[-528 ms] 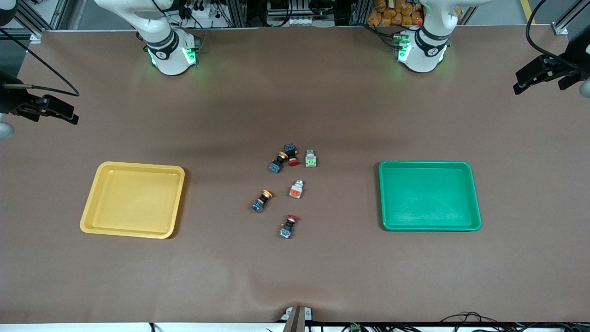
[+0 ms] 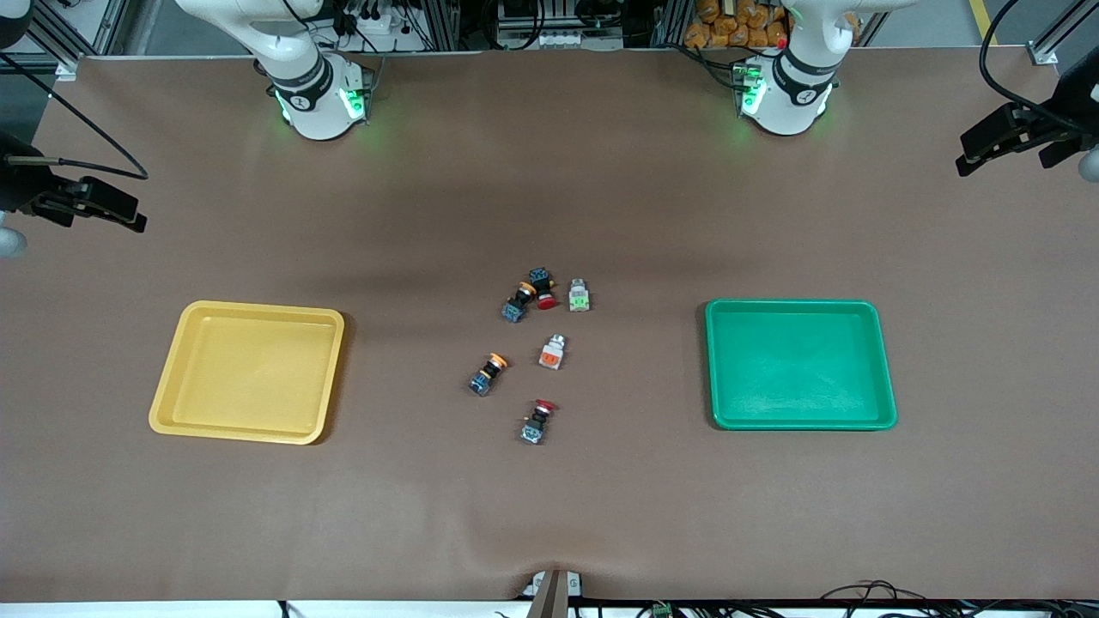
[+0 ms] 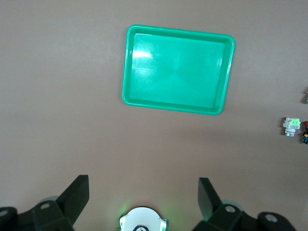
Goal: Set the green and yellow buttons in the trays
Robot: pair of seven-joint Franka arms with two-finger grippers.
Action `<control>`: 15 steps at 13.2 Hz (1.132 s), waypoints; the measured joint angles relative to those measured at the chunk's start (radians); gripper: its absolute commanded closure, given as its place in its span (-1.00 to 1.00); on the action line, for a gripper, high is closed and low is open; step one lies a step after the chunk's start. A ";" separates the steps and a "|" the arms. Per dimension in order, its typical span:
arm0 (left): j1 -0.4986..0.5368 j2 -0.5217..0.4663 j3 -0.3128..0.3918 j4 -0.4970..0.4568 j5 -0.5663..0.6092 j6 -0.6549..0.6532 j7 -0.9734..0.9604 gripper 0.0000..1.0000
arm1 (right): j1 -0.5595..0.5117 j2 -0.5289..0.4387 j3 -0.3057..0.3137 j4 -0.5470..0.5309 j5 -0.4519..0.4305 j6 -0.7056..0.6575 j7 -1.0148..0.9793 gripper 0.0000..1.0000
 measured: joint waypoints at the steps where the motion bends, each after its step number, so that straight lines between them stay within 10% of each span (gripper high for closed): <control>1: -0.001 0.011 -0.001 0.000 0.000 0.000 0.000 -1.00 | 0.006 0.005 0.001 0.000 0.000 0.000 0.000 -1.00; 15: -0.191 0.323 -0.034 -0.005 0.000 0.180 -0.221 -1.00 | 0.088 0.438 0.008 0.088 0.009 0.481 0.001 -1.00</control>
